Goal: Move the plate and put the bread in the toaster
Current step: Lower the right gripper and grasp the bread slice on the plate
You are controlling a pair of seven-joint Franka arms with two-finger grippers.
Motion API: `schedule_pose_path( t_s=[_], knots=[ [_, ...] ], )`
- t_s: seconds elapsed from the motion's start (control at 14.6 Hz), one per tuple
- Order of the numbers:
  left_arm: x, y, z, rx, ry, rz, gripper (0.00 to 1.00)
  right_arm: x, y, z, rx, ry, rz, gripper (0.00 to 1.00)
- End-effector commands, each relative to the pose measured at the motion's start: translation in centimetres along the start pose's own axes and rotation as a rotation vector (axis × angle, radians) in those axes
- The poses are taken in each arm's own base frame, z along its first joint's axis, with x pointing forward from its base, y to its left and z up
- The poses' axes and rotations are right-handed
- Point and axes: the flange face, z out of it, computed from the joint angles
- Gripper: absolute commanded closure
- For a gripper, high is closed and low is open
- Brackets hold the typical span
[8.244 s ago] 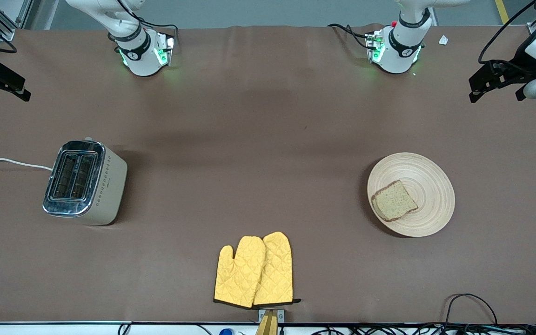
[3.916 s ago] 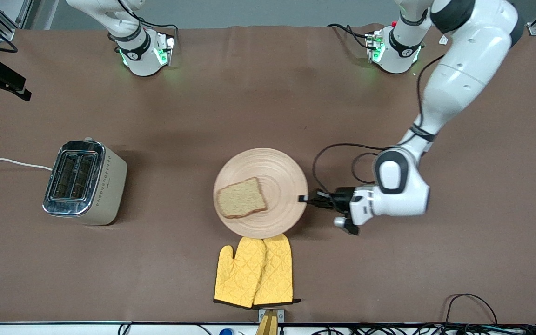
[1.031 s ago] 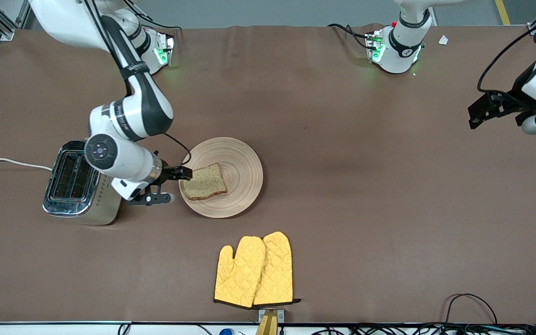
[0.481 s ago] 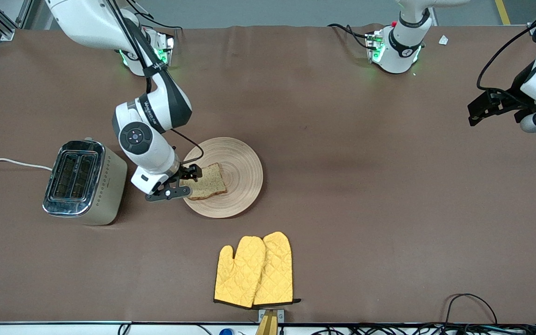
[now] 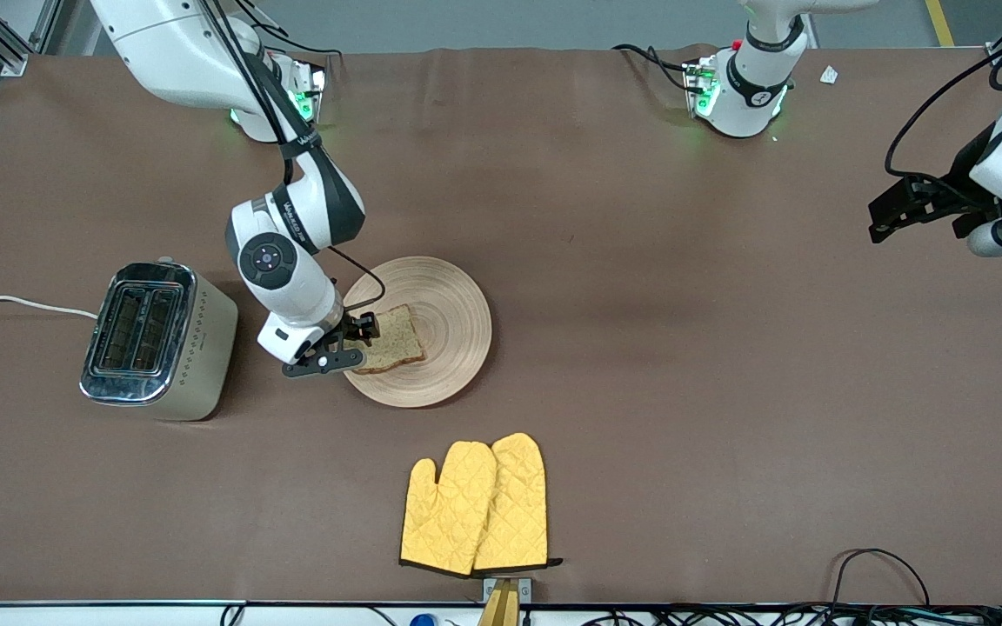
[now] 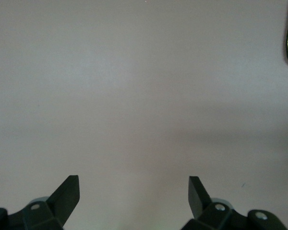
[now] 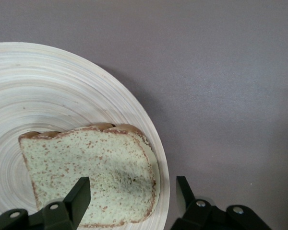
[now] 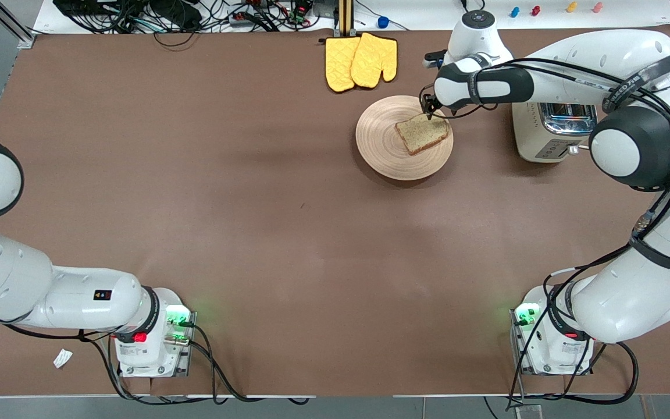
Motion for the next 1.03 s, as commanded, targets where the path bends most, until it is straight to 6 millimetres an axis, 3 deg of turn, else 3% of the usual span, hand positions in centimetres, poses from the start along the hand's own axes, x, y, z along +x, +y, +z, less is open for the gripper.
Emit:
schedule_pose_path(
  t_s=[0.0, 0.27, 0.96],
  knots=[
    [-0.1, 0.4, -0.5, -0.016, 0.019, 0.015, 0.00, -0.3, 0.6, 0.4, -0.033, 0.011, -0.014, 0.31],
    [-0.2, 0.7, -0.6, -0.031, 0.018, 0.021, 0.00, -0.2, 0.8, 1.5, -0.036, 0.013, -0.017, 0.43],
    [-0.5, 1.1, -1.0, -0.020, 0.020, 0.023, 0.00, -0.3, 1.4, 2.7, -0.040, 0.013, -0.014, 0.50]
  ],
)
